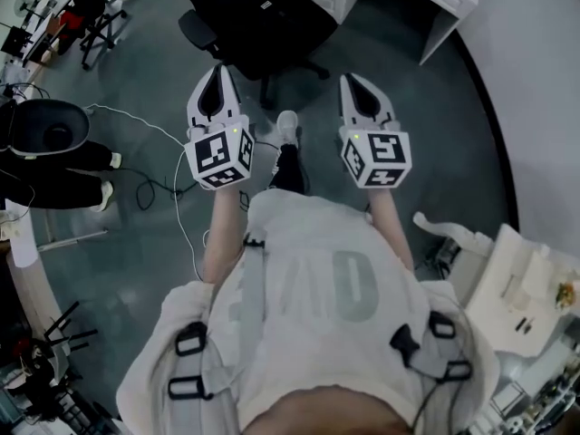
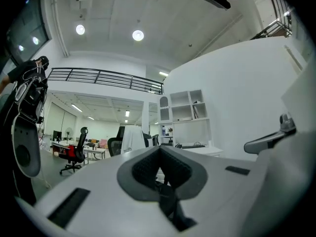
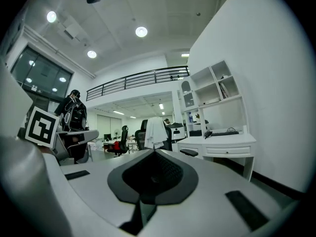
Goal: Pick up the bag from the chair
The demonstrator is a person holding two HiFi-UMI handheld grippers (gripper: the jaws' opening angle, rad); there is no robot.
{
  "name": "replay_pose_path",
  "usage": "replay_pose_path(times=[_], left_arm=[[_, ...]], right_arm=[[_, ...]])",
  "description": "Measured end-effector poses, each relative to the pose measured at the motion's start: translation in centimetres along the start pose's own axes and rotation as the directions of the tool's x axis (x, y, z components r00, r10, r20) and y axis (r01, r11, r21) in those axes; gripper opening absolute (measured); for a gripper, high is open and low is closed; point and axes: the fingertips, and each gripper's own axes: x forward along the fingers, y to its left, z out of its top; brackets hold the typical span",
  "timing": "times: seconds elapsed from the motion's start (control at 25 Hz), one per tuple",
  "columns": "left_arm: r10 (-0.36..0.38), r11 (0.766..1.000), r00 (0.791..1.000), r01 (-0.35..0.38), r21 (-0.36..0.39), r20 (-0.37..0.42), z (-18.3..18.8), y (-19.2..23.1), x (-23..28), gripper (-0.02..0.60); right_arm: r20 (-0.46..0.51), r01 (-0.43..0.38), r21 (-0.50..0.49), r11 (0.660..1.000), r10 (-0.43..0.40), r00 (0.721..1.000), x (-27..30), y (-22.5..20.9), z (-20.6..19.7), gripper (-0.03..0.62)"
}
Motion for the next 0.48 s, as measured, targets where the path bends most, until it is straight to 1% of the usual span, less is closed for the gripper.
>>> replay_pose_path(times=[0.12, 0.24, 0.36, 0.48], left_arm=[[0.011, 1.0, 1.0, -0.011, -0.011, 0.0, -0.5, 1.3, 3.4, 0.006], [-0.002, 1.0, 1.0, 0.002, -0.019, 0.003, -0.6, 2.1, 8.0, 0.006], [-0.009, 0.999, 1.0, 0.009, -0.045, -0.011, -0.7, 3.6, 13.2, 0.006], [-0.005, 0.999, 1.0, 0.005, -0.039, -0.021, -0.4, 5.2, 18.2, 0.006]], right_arm=[[-0.002, 0.007, -0.012, 1.0, -0.007, 1.0, 3.2, -0.7, 0.3, 0.006], [-0.01, 0.016, -0.017, 1.0, -0.016, 1.0, 7.1, -1.8, 0.4, 0.006], [-0.022, 0.008, 0.014, 1.0, -0.007, 1.0, 12.1, -2.8, 1.7, 0.006], [-0.02, 0.004, 0.035, 0.999, -0.004, 1.0, 17.0, -3.9, 3.3, 0.006]])
